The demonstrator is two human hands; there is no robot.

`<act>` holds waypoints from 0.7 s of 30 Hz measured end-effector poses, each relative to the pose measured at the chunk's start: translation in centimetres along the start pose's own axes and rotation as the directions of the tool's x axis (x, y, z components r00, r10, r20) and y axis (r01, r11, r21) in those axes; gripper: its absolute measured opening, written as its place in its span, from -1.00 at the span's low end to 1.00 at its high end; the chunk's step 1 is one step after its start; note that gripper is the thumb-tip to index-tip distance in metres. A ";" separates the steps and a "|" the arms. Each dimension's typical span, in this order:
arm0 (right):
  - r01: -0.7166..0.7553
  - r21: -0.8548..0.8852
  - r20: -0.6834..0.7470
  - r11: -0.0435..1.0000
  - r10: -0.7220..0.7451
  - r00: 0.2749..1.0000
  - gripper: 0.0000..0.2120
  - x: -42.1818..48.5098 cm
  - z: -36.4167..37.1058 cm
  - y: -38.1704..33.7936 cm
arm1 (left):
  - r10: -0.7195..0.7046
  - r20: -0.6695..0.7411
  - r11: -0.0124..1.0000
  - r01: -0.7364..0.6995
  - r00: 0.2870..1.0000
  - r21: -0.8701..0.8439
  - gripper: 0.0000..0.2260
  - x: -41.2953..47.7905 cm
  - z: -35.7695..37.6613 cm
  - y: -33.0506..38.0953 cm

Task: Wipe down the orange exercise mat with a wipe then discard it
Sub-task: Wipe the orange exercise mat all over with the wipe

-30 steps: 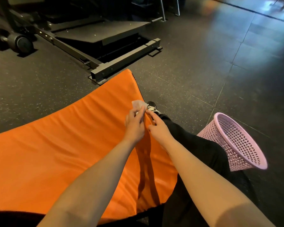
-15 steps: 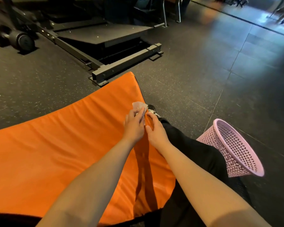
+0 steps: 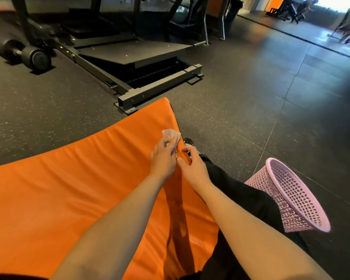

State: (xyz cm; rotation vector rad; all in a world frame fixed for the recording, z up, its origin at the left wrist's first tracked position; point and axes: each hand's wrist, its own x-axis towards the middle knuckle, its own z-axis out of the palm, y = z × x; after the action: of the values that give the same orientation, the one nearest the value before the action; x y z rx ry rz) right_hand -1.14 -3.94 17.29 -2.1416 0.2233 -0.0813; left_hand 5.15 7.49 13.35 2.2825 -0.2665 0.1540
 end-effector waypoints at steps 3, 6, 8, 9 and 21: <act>0.010 -0.027 0.045 1.000 -0.009 0.999 -0.77 0.1 -0.2 -0.1 | -0.135 -0.064 0.991 0.135 0.989 -0.003 -0.58 -1.0 0.0 -1.9; -0.004 -0.104 0.071 0.995 0.012 0.997 -0.63 0.3 -0.4 -0.1 | -0.312 -0.073 0.950 0.312 0.947 -0.023 -0.59 -2.1 0.2 -3.3; 0.033 -0.164 0.112 0.986 -0.015 0.994 -0.42 0.6 -0.3 -0.7 | -0.210 -0.067 0.976 0.205 0.975 -0.071 -0.59 -1.9 0.1 -2.3; 0.064 -0.170 0.144 0.983 -0.040 0.989 -0.34 0.9 -0.2 -1.0 | -0.121 -0.063 0.988 0.114 0.991 -0.100 -0.59 -1.4 0.0 -1.5; -0.096 -0.015 0.121 0.995 0.098 0.988 -0.55 1.7 -0.6 -3.2 | -0.217 -0.068 0.976 0.216 0.974 -0.024 -0.56 -0.5 -1.3 -2.1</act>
State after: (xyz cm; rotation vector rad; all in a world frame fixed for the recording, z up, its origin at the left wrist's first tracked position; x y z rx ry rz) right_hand 0.88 -3.07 20.19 -2.1327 0.2563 0.1067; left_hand 5.10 9.89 12.53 2.2663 0.0188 0.1178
